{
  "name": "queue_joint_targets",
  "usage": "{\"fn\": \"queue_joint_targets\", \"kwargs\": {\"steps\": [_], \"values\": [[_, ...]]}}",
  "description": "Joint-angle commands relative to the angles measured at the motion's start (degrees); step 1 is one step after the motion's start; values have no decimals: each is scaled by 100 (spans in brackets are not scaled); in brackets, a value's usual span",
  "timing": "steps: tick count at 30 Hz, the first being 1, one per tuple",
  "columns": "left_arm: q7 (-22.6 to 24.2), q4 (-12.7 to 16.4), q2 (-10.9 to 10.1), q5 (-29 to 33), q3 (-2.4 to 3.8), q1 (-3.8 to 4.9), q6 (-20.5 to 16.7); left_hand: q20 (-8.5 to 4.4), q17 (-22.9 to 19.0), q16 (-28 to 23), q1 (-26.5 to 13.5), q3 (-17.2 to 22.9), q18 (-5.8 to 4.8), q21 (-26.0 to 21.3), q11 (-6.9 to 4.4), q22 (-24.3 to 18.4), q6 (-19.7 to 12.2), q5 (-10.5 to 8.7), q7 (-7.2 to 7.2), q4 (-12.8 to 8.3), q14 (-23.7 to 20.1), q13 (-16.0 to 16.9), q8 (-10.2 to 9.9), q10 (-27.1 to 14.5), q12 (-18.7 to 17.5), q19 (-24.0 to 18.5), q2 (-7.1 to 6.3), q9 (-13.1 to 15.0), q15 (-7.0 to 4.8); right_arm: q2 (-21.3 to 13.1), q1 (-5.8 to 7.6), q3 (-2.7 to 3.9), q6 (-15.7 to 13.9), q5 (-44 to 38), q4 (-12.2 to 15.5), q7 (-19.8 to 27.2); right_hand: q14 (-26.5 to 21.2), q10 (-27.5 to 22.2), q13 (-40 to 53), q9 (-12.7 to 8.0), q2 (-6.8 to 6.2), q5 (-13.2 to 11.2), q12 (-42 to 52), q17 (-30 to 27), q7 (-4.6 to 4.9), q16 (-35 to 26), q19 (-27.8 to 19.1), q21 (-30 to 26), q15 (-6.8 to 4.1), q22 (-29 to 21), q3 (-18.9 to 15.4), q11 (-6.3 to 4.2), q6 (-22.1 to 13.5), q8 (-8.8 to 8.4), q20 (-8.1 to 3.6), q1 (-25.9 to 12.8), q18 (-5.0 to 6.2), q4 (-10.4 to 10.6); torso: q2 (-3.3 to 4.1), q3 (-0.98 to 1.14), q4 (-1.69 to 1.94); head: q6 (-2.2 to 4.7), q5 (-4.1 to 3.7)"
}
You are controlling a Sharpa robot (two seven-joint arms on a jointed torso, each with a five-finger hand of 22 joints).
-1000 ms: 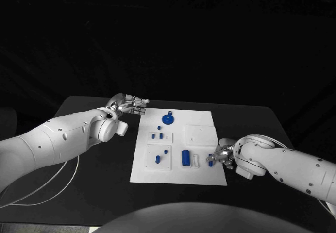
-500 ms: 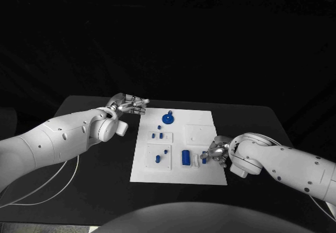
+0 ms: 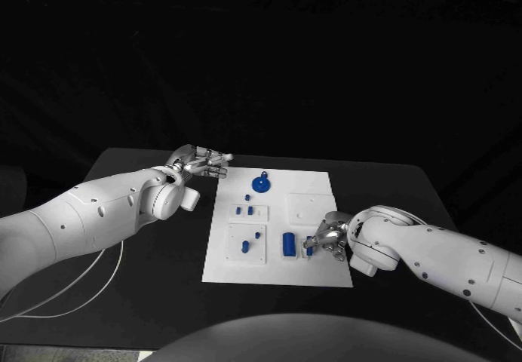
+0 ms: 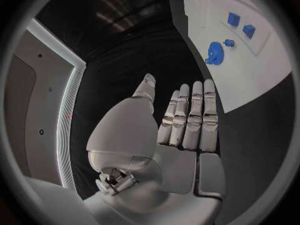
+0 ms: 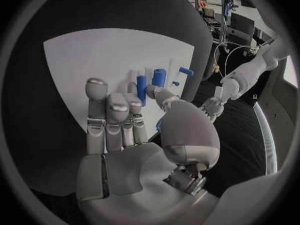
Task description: Assemble the parts on the task board
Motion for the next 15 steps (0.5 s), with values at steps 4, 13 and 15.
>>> {"fn": "queue_joint_targets", "kwargs": {"steps": [4, 13, 15], "values": [[14, 9, 16, 23, 4, 0, 109, 4, 5, -23, -66, -6, 50, -15, -1, -2, -27, -8, 10, 32, -19, 9, -7, -49, -9, -34, -1, 9, 10, 93, -2, -17, 178, 38, -58, -14, 7, 16, -5, -16, 39, 18, -15, -2, -10, -29, 249, -21, 1, 11, 1161, -32, 40, 19, 28, 69, 74, -1226, 6, 3, -1, -5, 11], [9, 11, 15, 22, 4, 0, 114, 5, 6, -23, -70, -7, 50, -15, -2, -2, -29, -11, 9, 38, -18, 9, -8, -49, -9, -34, -1, 9, 9, 167, -3, -31, 167, -12, -173, -13, 6, 10, -7, -23, 39, 10, -17, -2, -9, -32, 250, -26, 1, 17, 1134, -30, 35, 19, 28, 64, 74, -1219, 1, 3, -3, -11, 15], [8, 11, 16, 22, 4, 0, 116, 5, 6, -23, -70, -7, 50, -15, -2, -2, -29, -11, 9, 38, -18, 9, -8, -49, -9, -34, -1, 9, 9, 181, -3, -35, 183, -21, -192, -14, 5, 7, -9, -27, 43, -6, -21, -5, -9, -36, 250, -29, 2, 18, 1112, -30, 31, 18, 29, 66, 73, -1213, 1, 2, -2, -11, 16]]}}
